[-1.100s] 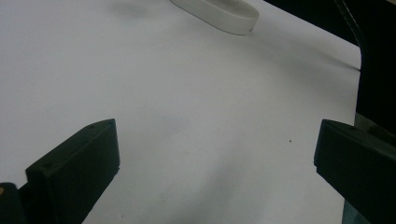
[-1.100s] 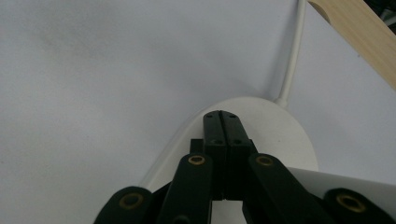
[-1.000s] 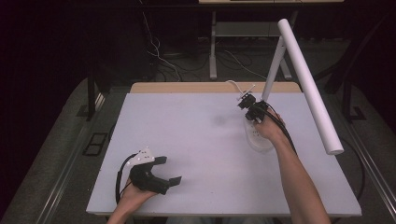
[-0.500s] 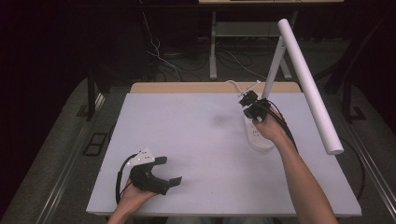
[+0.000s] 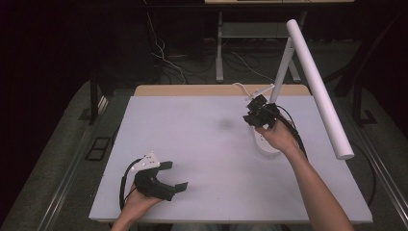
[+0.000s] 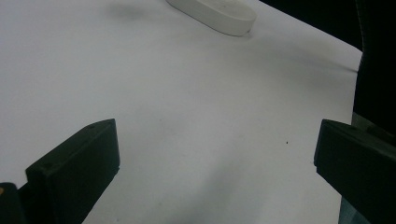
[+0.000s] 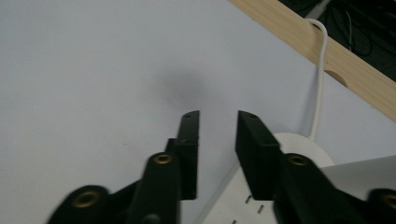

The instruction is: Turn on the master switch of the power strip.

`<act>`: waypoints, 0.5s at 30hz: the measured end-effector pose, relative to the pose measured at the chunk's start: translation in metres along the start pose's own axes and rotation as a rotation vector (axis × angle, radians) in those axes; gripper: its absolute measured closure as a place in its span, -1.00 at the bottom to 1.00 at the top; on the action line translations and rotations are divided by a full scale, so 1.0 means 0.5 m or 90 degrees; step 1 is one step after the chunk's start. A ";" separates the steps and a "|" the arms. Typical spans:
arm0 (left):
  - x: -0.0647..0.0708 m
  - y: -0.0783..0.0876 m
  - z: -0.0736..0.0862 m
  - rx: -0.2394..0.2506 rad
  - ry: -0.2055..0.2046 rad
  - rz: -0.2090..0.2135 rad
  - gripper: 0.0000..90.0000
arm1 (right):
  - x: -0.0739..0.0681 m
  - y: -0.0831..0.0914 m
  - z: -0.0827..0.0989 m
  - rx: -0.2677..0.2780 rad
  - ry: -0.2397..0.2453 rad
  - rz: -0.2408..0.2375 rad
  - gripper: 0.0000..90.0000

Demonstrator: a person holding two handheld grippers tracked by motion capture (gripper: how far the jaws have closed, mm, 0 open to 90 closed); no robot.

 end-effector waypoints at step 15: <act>0.002 -0.003 0.001 -0.005 0.002 -0.002 -1.00 | -0.031 0.056 0.069 0.065 -0.022 -0.103 -1.00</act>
Point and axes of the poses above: each handheld gripper's, and its own axes: y roughly backward along the jaws, z roughly out of its underside, x roughly to its right, the point moved 2 cm from there along -y, roughly forward along the jaws, and after that the axes turned 2 degrees about z, right-handed, at the moved point
